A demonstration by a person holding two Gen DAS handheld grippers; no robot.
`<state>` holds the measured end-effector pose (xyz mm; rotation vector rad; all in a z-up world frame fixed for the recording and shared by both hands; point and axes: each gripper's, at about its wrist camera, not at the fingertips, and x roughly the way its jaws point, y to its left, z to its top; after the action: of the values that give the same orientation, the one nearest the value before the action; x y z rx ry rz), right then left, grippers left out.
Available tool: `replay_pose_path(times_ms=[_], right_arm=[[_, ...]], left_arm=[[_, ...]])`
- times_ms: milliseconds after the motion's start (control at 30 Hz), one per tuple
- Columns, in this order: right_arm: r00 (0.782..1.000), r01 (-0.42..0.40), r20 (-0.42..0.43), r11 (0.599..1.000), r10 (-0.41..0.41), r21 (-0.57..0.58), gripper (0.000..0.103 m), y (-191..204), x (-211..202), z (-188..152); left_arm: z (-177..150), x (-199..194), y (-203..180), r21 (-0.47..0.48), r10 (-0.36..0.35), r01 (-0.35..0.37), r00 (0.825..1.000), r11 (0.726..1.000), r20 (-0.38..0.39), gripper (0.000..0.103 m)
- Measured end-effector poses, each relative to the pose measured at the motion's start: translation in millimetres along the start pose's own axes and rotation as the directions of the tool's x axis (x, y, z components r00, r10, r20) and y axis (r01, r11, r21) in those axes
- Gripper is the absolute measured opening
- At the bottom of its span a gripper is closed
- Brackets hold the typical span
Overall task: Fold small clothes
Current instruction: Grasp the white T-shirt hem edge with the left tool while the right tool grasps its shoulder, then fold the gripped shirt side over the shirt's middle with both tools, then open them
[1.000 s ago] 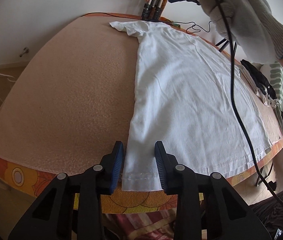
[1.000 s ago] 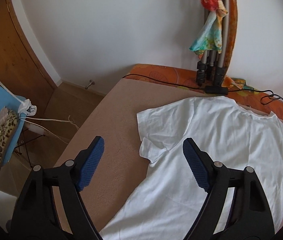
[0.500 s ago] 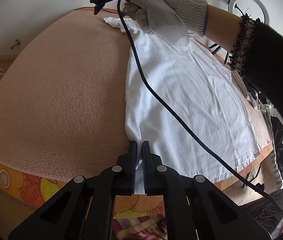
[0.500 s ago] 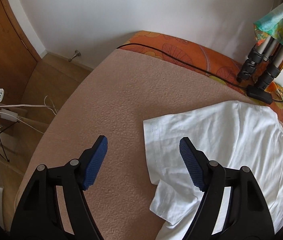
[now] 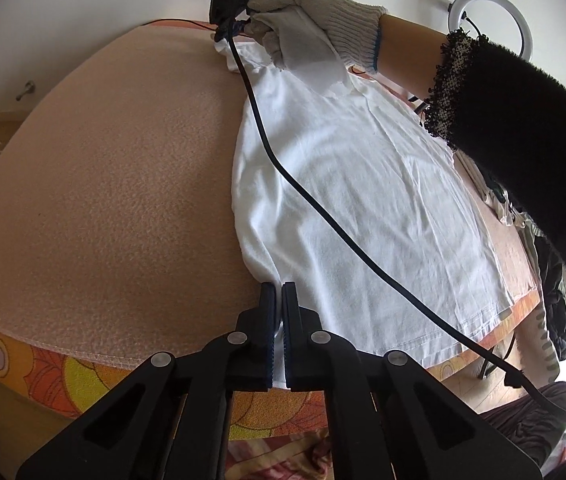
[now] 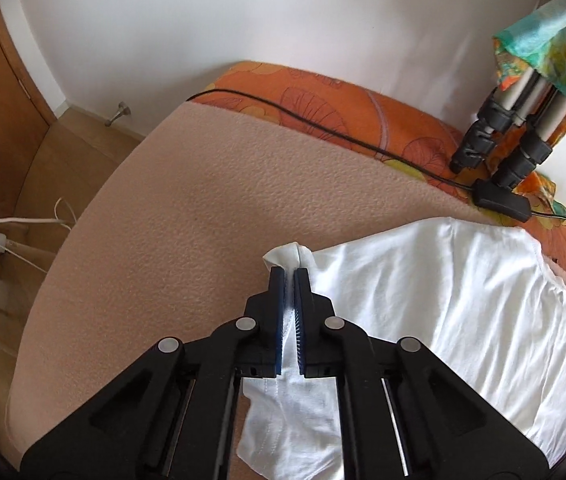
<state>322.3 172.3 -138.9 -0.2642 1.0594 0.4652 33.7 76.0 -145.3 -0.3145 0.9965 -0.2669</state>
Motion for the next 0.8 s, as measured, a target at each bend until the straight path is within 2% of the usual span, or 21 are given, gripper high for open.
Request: replay_pose_path(times_ms=[67, 267, 500, 633, 800], right_arm=[[0.999, -0.024, 0.024, 0.999, 0.024, 0.024, 0.005, -8.9, -8.9, 3.5], [0.993, -0.033, 0.119, 0.997, 0.025, 0.067, 0.005, -39.3, -48.2, 5.6], [0.982, -0.016, 0.187, 0.990, -0.011, 0.141, 0.005, -98.6, -86.3, -18.0], [0.980, 0.022, 0.192, 0.982, -0.059, 0.189, 0.005, -136.0, -94.4, -40.5], [0.982, 0.072, 0.154, 0.968, -0.111, 0.242, 0.005, -177.1, -89.2, -67.9]], left_arm=[[1.7, -1.1, -7.6, 0.018, -0.002, 0.001, 1.000, 1.000, 0.013, 0.002], [5.4, -8.7, -34.6, 0.086, -0.020, 0.015, 0.998, 0.996, 0.055, 0.002], [5.6, -7.9, -77.7, 0.197, -0.073, 0.061, 0.996, 0.978, 0.054, 0.002], [3.4, 5.2, -94.5, 0.232, -0.085, 0.080, 0.996, 0.969, 0.013, 0.002], [-1.3, 21.0, -110.9, 0.267, -0.091, 0.097, 0.995, 0.959, -0.035, 0.002]])
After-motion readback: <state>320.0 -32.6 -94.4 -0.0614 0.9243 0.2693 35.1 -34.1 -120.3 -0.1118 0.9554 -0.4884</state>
